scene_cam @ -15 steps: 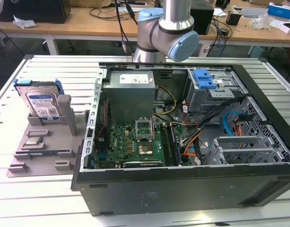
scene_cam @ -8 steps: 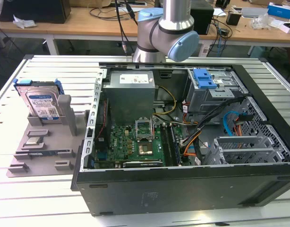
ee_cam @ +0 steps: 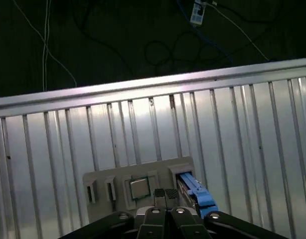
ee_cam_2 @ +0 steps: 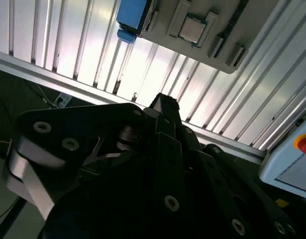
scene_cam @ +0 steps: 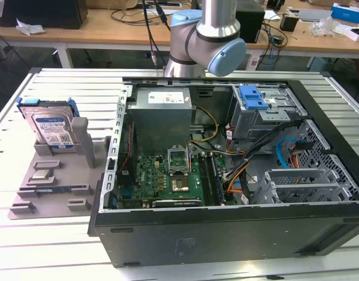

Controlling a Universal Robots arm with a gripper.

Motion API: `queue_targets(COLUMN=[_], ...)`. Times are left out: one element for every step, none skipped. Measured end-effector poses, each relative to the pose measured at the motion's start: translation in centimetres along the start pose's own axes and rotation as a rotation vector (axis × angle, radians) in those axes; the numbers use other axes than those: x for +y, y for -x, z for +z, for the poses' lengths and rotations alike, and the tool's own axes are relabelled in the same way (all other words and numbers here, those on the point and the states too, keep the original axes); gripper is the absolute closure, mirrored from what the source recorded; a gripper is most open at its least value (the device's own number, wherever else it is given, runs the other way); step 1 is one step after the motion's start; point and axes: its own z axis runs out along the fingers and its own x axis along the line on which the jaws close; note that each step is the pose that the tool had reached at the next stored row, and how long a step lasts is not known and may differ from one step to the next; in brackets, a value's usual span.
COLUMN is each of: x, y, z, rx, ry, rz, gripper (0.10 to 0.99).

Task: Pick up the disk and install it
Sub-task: 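Pick up the disk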

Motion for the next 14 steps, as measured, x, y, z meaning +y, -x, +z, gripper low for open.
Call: queue_targets(x=[0.00, 0.00, 0.00, 0.00, 0.00, 0.00, 0.00, 0.00, 0.00, 0.00, 0.00, 0.00, 0.00, 0.00], y=[0.00, 0.00, 0.00, 0.00, 0.00, 0.00, 0.00, 0.00, 0.00, 0.00, 0.00, 0.00, 0.00, 0.00], z=[0.00, 0.00, 0.00, 0.00, 0.00, 0.00, 0.00, 0.00, 0.00, 0.00, 0.00, 0.00, 0.00, 0.00], rx=[0.0004, 0.0010, 0.0014, 0.0018, 0.0023, 0.0027, 0.0037, 0.0046, 0.0055, 0.0061, 0.0064, 0.0072, 0.0077, 0.0081], ry=[0.000, 0.001, 0.001, 0.001, 0.001, 0.001, 0.002, 0.002, 0.003, 0.003, 0.003, 0.004, 0.004, 0.004], rz=[-0.009, -0.021, -0.030, -0.040, -0.052, -0.061, -0.083, -0.102, -0.122, -0.134, -0.140, -0.159, -0.169, -0.178], gripper=[0.984, 0.984, 0.984, 0.984, 0.984, 0.984, 0.984, 0.984, 0.984, 0.984, 0.984, 0.984, 0.984, 0.984])
